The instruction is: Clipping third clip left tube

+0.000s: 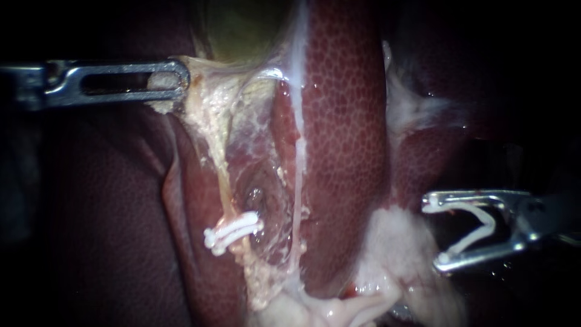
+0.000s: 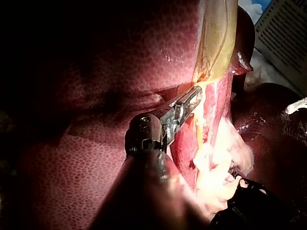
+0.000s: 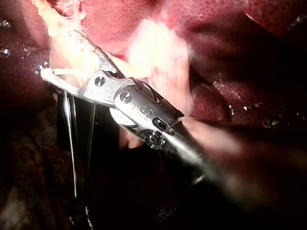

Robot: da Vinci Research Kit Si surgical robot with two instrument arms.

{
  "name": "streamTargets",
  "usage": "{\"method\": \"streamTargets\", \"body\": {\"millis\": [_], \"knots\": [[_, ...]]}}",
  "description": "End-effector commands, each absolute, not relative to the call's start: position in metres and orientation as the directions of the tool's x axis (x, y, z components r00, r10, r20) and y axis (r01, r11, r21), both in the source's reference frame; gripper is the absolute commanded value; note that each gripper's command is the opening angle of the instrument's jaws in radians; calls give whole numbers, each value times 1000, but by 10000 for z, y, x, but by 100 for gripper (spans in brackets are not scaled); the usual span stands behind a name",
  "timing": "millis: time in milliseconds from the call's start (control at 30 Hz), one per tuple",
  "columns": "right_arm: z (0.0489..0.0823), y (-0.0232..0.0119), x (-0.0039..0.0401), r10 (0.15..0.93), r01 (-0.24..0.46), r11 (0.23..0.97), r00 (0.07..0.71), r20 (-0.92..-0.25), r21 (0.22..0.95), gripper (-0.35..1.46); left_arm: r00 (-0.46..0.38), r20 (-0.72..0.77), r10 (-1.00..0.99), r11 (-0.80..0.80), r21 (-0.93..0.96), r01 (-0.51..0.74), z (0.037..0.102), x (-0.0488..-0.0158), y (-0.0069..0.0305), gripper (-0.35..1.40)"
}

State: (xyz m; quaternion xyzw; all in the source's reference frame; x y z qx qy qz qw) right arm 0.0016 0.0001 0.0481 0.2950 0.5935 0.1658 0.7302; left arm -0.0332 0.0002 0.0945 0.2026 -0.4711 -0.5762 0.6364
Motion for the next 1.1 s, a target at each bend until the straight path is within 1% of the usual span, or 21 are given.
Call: {"method": "streamTargets", "body": {"millis": [33,167,600,900,1100], "knots": [[485,2,22,593,104,772,236,-770,627,60,-108,366,-924,254,801,543,945,-332,2,-15],[500,3,45,589,95,780,223,-776,619,60,-108,366,-924,254,801,543,944,-332,1,-15],[547,11,118,628,46,764,180,-757,644,60,-106,371,-922,258,798,545,942,-335,0,-15],[576,8,167,639,52,755,163,-751,654,60,-107,372,-922,258,797,546,941,-335,-1,-15],[586,8,196,642,55,752,161,-750,656,60,-107,372,-922,258,797,547,940,-336,-2,-15]]}}
